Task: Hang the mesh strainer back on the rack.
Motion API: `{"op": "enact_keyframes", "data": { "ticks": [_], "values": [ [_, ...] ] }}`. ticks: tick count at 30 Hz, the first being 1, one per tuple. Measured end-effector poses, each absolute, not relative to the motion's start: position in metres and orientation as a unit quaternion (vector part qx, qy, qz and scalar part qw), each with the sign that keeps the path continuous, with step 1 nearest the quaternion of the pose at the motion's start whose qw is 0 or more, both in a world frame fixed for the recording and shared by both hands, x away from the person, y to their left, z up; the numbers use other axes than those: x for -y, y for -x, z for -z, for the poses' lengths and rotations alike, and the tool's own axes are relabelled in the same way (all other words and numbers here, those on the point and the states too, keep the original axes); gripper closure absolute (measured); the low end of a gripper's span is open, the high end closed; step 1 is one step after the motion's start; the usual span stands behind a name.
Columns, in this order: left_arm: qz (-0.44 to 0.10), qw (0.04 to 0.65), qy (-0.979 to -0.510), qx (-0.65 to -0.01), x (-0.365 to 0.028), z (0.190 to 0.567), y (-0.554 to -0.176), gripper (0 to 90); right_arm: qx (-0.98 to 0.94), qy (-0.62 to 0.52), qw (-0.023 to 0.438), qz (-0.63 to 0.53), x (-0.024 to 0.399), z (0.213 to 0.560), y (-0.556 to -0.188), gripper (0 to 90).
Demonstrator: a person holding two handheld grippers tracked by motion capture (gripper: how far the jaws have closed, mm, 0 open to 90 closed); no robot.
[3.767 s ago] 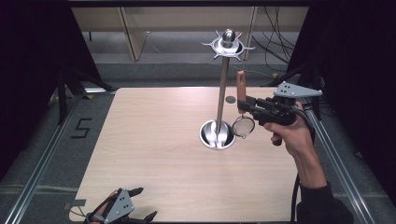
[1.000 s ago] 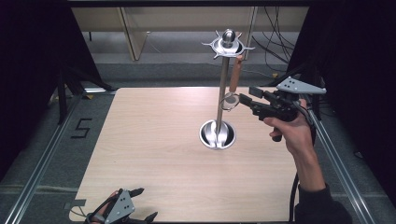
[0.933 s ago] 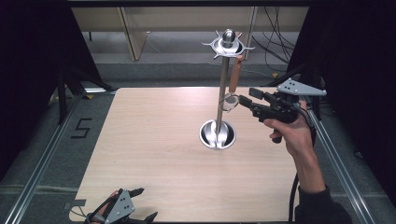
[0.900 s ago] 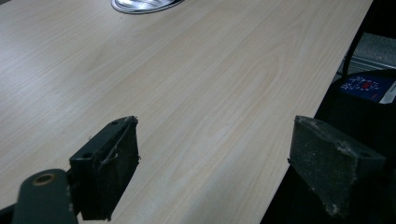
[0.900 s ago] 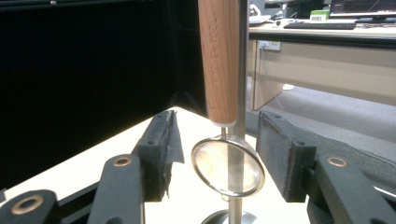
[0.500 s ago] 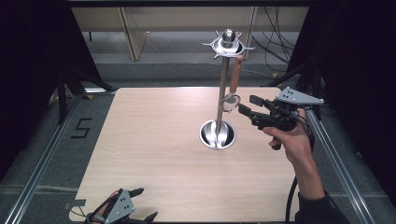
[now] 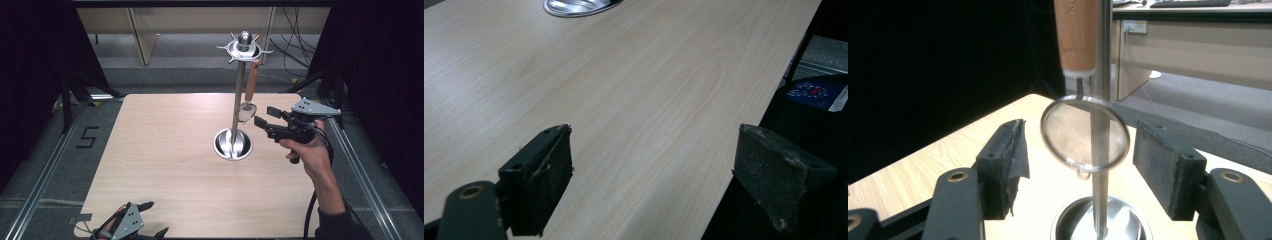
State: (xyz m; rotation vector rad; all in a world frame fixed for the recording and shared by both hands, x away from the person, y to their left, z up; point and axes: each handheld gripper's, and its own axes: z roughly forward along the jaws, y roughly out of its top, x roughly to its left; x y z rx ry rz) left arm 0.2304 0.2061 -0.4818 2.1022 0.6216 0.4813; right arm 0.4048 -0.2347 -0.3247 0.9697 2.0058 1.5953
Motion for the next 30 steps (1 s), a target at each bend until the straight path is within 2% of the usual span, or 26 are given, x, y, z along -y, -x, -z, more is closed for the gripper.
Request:
{"op": "enact_keyframes", "data": {
  "ticks": [17,18,23,30],
  "values": [
    [-0.189,0.448,-0.835,-0.257,-0.204,0.483,-0.229,15.1,-0.726,-0.358,0.195,-0.554,0.240,0.336,-0.399,36.7],
    [-0.188,0.448,-0.835,-0.257,-0.204,0.483,-0.229,15.1,-0.726,-0.353,0.206,-0.553,0.241,0.337,-0.401,36.7],
    [-0.194,0.443,-0.840,-0.244,-0.205,0.482,-0.230,15.1,-0.729,-0.360,0.187,-0.551,0.238,0.339,-0.399,36.4],
    [-0.191,0.444,-0.838,-0.253,-0.205,0.482,-0.229,15.1,-0.722,-0.361,0.205,-0.553,0.238,0.341,-0.397,36.1]
  ]
}}
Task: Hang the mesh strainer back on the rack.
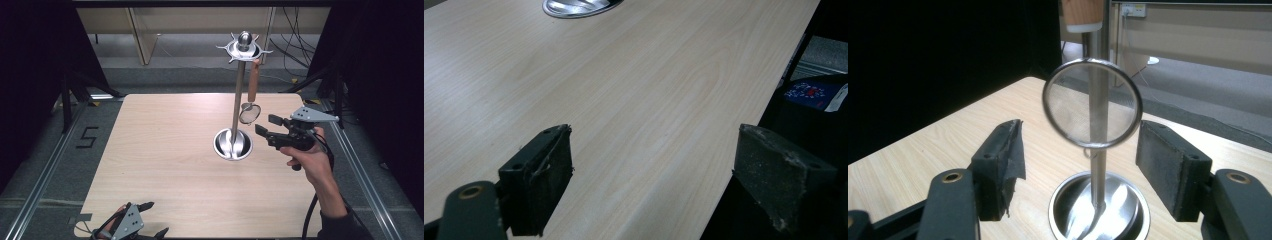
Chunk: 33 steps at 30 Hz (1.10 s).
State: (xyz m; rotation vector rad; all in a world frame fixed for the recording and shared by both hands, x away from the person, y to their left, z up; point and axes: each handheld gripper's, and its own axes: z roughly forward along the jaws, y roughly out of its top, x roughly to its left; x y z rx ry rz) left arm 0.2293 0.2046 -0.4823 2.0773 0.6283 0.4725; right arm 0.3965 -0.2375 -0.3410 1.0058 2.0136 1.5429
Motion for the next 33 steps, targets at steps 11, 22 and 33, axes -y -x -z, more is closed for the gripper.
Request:
{"op": "enact_keyframes", "data": {
  "ticks": [11,22,33],
  "values": [
    [-0.192,0.448,-0.837,-0.250,-0.205,0.483,-0.230,15.1,-0.736,-0.365,0.183,-0.541,0.242,0.347,-0.392,35.8],
    [-0.185,0.447,-0.836,-0.259,-0.205,0.482,-0.229,15.1,-0.742,-0.354,0.191,-0.537,0.239,0.351,-0.392,35.8],
    [-0.187,0.445,-0.837,-0.259,-0.206,0.482,-0.229,15.1,-0.753,-0.354,0.182,-0.523,0.230,0.361,-0.387,35.4]
  ]
}}
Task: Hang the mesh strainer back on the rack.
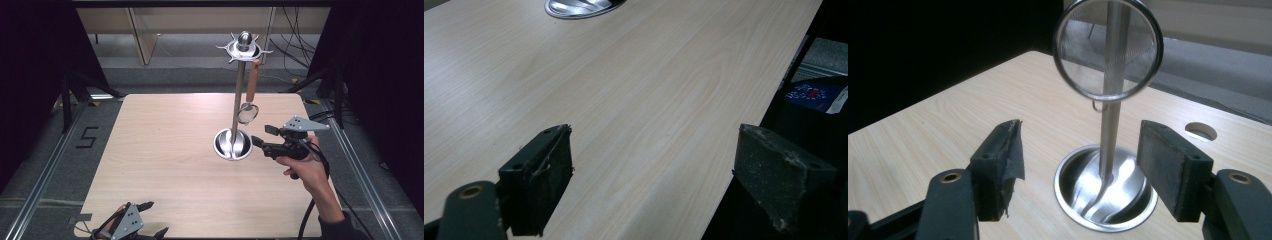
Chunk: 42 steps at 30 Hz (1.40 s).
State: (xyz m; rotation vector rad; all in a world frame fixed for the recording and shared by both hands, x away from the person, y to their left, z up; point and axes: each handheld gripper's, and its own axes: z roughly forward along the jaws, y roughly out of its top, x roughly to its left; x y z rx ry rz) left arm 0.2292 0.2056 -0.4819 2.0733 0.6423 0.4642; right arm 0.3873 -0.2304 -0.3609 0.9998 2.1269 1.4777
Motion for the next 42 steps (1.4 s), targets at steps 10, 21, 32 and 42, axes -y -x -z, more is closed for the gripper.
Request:
{"op": "enact_keyframes", "data": {
  "ticks": [10,21,32,42],
  "values": [
    [-0.188,0.444,-0.837,-0.259,-0.206,0.482,-0.230,15.2,-0.768,-0.363,0.168,-0.501,0.228,0.375,-0.384,33.7],
    [-0.188,0.445,-0.836,-0.261,-0.205,0.482,-0.229,15.1,-0.776,-0.364,0.160,-0.490,0.222,0.387,-0.381,33.3],
    [-0.193,0.446,-0.835,-0.258,-0.205,0.482,-0.229,15.1,-0.783,-0.358,0.154,-0.485,0.217,0.398,-0.379,32.9],
    [-0.187,0.445,-0.836,-0.260,-0.205,0.482,-0.229,15.1,-0.790,-0.366,0.137,-0.472,0.217,0.408,-0.377,32.8]
  ]
}}
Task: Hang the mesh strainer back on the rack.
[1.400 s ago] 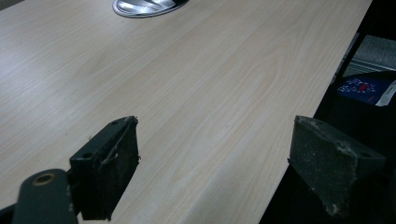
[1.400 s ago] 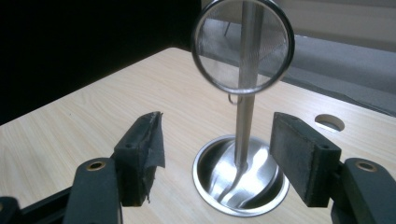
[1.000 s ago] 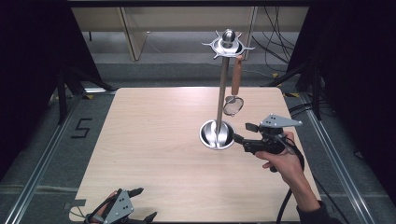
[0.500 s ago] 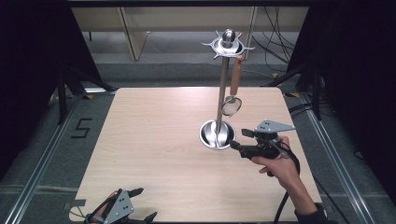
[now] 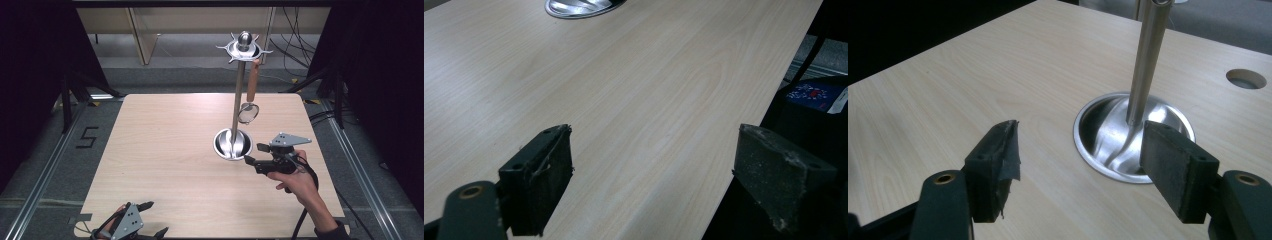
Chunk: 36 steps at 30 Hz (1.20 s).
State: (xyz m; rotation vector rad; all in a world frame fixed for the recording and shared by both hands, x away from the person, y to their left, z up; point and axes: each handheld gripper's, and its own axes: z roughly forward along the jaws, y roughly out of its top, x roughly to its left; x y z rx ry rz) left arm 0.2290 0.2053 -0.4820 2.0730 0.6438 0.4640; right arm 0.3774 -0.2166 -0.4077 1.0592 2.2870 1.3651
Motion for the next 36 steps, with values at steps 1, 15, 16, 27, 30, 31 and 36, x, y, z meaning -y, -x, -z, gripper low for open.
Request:
{"op": "enact_keyframes", "data": {
  "ticks": [1,15,16,27,30,31,36],
  "values": [
    [-0.188,0.444,-0.837,-0.259,-0.205,0.482,-0.229,15.1,-0.791,-0.364,0.140,-0.471,0.217,0.409,-0.378,32.7],
    [-0.186,0.446,-0.836,-0.260,-0.205,0.482,-0.229,15.1,-0.795,-0.368,0.120,-0.467,0.218,0.423,-0.375,32.4],
    [-0.186,0.446,-0.836,-0.260,-0.205,0.482,-0.229,15.2,-0.797,-0.368,0.124,-0.463,0.218,0.424,-0.374,32.4],
    [-0.188,0.444,-0.837,-0.259,-0.205,0.482,-0.229,15.2,-0.802,-0.376,0.101,-0.452,0.217,0.441,-0.370,31.6],
    [-0.190,0.444,-0.836,-0.258,-0.205,0.482,-0.229,15.1,-0.805,-0.374,0.105,-0.449,0.218,0.444,-0.369,31.5],
    [-0.194,0.446,-0.835,-0.258,-0.205,0.483,-0.229,15.2,-0.804,-0.379,0.101,-0.446,0.218,0.446,-0.367,31.4],
    [-0.193,0.446,-0.835,-0.258,-0.205,0.483,-0.230,15.1,-0.800,-0.380,0.101,-0.452,0.217,0.451,-0.365,31.2]
  ]
}}
